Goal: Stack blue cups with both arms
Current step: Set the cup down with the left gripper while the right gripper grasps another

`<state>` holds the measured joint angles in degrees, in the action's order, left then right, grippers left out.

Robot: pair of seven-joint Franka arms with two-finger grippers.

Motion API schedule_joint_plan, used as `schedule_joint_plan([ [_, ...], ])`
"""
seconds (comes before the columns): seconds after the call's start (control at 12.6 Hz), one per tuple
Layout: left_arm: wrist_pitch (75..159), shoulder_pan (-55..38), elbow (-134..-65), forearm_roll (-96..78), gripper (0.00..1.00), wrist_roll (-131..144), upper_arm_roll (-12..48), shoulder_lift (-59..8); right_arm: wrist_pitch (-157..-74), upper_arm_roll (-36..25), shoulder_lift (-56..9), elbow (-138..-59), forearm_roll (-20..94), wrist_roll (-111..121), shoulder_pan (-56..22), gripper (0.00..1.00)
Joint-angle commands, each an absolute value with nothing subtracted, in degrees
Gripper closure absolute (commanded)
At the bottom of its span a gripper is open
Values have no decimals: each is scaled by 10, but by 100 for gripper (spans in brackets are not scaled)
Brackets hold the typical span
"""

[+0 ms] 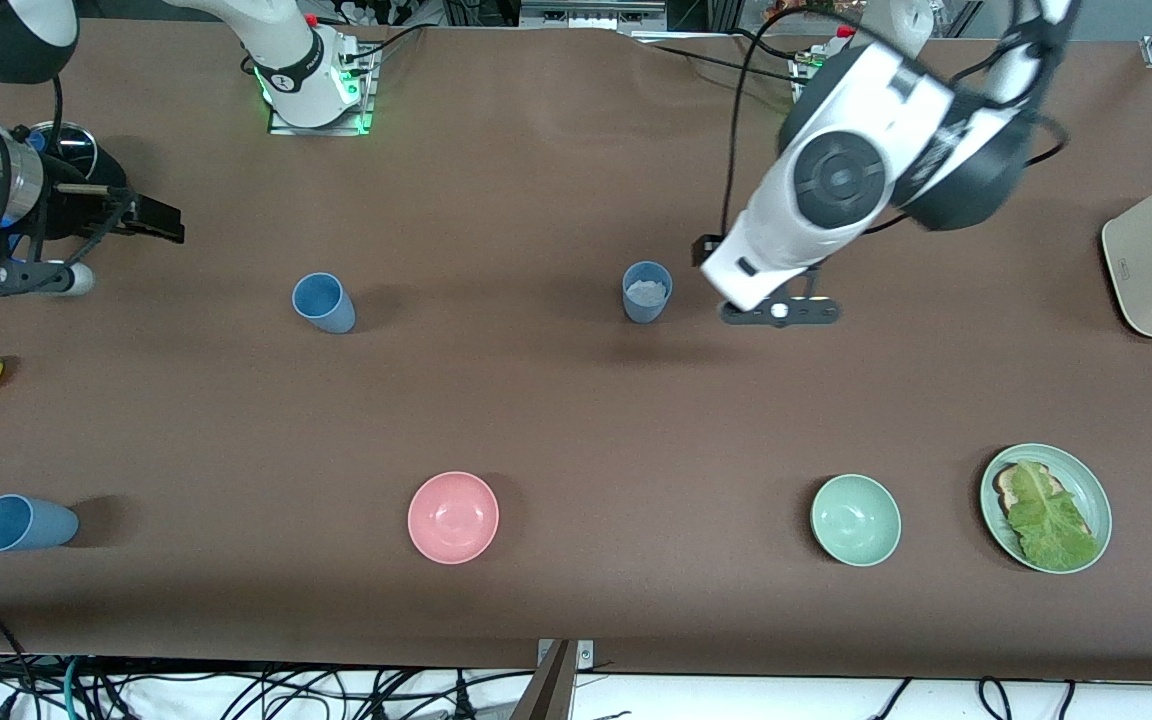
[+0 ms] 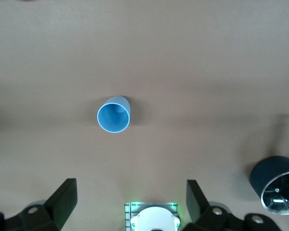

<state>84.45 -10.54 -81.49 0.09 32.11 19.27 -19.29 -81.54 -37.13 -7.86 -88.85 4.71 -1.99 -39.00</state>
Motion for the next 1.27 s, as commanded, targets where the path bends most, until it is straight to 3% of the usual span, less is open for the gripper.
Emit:
schedule_joint_plan([
  [0.0, 785, -61, -745, 12, 0, 268, 194, -209, -866, -355, -66, -943, 47, -25, -392, 0],
  [0.32, 822, 11, -756, 39, 0, 127, 173, -161, -919, -310, -65, -1003, 51, -68, -393, 0],
  [0.48, 863, -29, -798, 30, 0, 41, 84, -122, -965, -291, -62, -1043, 52, -73, -392, 0],
  [0.56, 900, -39, -828, 24, 0, -3, 47, -103, -991, -283, -62, -1070, 52, -73, -392, 0],
  [0.72, 1029, -43, -977, 18, 0, -7, 38, -16, -1040, -265, -54, -1118, 52, -73, -392, 0],
  [0.8, 1059, -41, -1001, 19, 0, -7, 33, 1, -1060, -258, -54, -1133, 52, -75, -393, 0],
  [1.19, 995, -26, -982, -20, 0, 65, 31, -4, -1187, -208, -47, -1250, 51, -135, -393, 0],
])
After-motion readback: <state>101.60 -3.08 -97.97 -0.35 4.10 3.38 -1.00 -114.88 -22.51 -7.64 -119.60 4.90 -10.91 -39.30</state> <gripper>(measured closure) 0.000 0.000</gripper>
